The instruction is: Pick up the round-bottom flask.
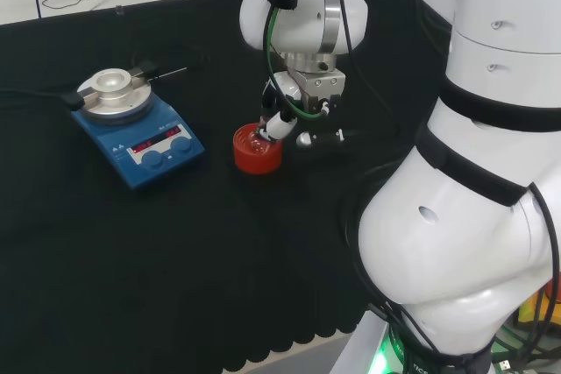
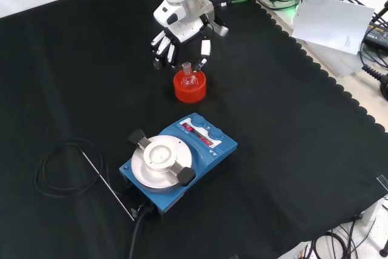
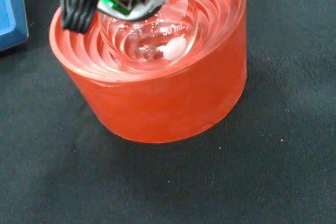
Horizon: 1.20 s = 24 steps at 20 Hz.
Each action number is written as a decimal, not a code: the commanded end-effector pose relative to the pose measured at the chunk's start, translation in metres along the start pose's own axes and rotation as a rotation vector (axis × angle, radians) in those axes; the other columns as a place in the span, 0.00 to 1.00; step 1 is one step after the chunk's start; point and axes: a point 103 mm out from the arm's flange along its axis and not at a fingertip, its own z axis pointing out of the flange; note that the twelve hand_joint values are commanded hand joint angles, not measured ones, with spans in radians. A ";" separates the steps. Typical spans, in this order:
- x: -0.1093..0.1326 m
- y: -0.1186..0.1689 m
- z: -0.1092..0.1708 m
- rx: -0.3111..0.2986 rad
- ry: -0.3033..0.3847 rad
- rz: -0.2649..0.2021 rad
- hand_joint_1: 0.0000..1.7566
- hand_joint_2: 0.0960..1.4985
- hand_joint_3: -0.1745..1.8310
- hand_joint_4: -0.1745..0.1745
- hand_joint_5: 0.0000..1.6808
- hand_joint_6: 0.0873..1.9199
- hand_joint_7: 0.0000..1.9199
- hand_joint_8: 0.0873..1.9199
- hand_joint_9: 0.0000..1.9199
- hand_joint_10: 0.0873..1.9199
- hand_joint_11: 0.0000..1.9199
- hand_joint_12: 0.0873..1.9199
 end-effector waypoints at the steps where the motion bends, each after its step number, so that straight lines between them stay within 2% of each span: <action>1: 0.000 0.001 -0.001 -0.002 -0.005 0.000 0.55 0.35 0.42 0.30 0.55 0.42 0.16 0.31 0.30 0.29 0.10 0.70; 3: 0.000 0.001 -0.002 -0.004 -0.012 0.001 0.55 0.35 0.42 0.30 0.56 0.42 0.17 0.32 0.30 0.29 0.11 0.70; 4: 0.000 0.001 -0.002 -0.009 -0.019 0.002 0.57 0.40 0.39 0.55 0.61 0.41 0.17 0.32 0.31 0.29 0.11 0.70; 5: -0.001 0.001 -0.003 -0.016 -0.027 0.002 0.59 0.44 0.36 0.76 0.65 0.39 0.18 0.32 0.31 0.29 0.11 0.70; 6: 0.000 0.001 -0.004 -0.024 -0.036 0.004 0.61 0.45 0.36 0.88 0.68 0.38 0.18 0.32 0.32 0.29 0.12 0.70; 8: 0.001 0.002 -0.005 -0.019 -0.048 0.006 0.63 0.43 0.39 0.98 0.72 0.35 0.20 0.31 0.33 0.28 0.12 0.69; 12: 0.004 0.003 -0.017 -0.001 -0.057 -0.008 0.63 0.39 0.44 1.00 0.73 0.37 0.21 0.31 0.34 0.27 0.14 0.69; 17: 0.013 0.001 -0.046 0.009 -0.077 -0.022 0.63 0.38 0.46 1.00 0.73 0.39 0.20 0.30 0.35 0.27 0.14 0.68; 24: 0.035 -0.017 -0.094 0.020 -0.168 -0.043 0.63 0.38 0.46 1.00 0.73 0.39 0.18 0.30 0.34 0.26 0.13 0.69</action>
